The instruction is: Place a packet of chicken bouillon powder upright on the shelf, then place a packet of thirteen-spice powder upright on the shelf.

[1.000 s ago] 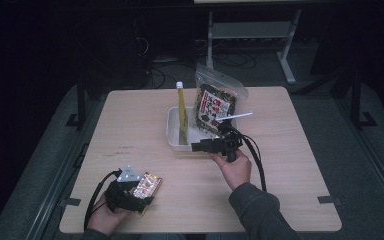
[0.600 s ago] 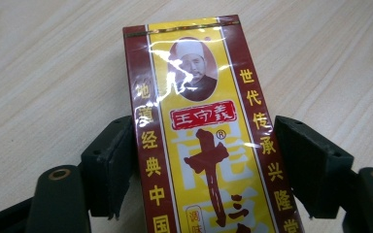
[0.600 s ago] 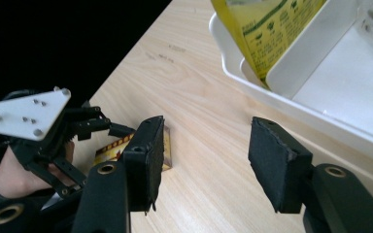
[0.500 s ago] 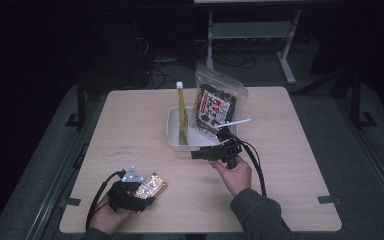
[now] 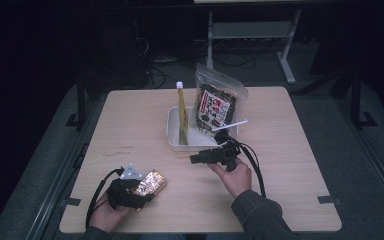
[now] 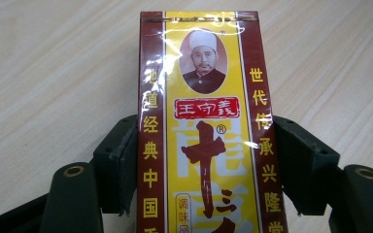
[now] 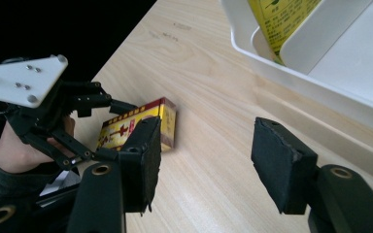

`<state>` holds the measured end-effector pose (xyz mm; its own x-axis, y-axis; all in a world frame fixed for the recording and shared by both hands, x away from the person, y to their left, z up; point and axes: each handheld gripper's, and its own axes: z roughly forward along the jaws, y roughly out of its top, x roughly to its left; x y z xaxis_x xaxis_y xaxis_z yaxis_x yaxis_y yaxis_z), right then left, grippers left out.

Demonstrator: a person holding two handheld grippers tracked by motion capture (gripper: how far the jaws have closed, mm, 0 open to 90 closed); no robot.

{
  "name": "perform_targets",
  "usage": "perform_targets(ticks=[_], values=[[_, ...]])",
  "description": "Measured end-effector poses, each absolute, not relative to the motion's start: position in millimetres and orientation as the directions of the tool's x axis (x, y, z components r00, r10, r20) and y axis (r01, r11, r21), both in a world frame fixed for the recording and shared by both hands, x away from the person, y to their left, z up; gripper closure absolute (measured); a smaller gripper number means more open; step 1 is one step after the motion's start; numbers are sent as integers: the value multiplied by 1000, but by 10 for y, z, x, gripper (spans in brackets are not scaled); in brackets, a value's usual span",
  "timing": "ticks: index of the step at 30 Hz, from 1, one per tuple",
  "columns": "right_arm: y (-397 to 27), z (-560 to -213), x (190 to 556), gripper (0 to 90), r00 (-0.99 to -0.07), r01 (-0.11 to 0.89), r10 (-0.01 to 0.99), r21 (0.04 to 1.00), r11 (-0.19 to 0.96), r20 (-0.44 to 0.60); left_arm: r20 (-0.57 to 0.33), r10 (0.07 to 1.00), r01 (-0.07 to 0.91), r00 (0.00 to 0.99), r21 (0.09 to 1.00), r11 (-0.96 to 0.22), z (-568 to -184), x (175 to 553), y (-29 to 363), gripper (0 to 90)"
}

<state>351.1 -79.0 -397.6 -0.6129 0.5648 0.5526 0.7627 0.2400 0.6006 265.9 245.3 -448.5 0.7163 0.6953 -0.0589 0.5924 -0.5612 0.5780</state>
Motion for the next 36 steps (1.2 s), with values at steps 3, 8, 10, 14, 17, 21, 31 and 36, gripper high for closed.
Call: perform_targets(ticks=[3, 8, 10, 14, 17, 21, 31, 36], values=[[-763, -3980, 3512, 428, -617, 762, 562, 598, 250, 551, -59, 692, 580, 719, 599, -552, -4452, 2653, 2450, 318], [-688, -3997, 3510, 424, -627, 760, 550, 589, 275, 552, -53, 693, 559, 719, 636, -531, -4378, 2641, 2429, 317], [-652, -3995, 3498, 423, -633, 757, 542, 587, 286, 552, -48, 691, 549, 721, 648, -528, -4349, 2641, 2418, 318], [-609, -3994, 3481, 421, -646, 750, 532, 586, 307, 548, -48, 690, 540, 722, 662, -519, -4329, 2643, 2394, 318], [-569, -4005, 3474, 416, -649, 751, 517, 579, 317, 559, -43, 681, 525, 731, 673, -521, -4302, 2638, 2358, 318], [-534, -4015, 3471, 414, -656, 748, 498, 580, 324, 568, -39, 672, 507, 740, 688, -519, -4274, 2631, 2310, 318], [-421, -4048, 3505, 409, -649, 759, 473, 545, 356, 595, -40, 638, 476, 769, 702, -530, -4241, 2609, 2214, 318], [-388, -4086, 3540, 407, -630, 777, 454, 516, 361, 630, -38, 624, 456, 780, 717, -527, -4197, 2595, 2170, 318]])
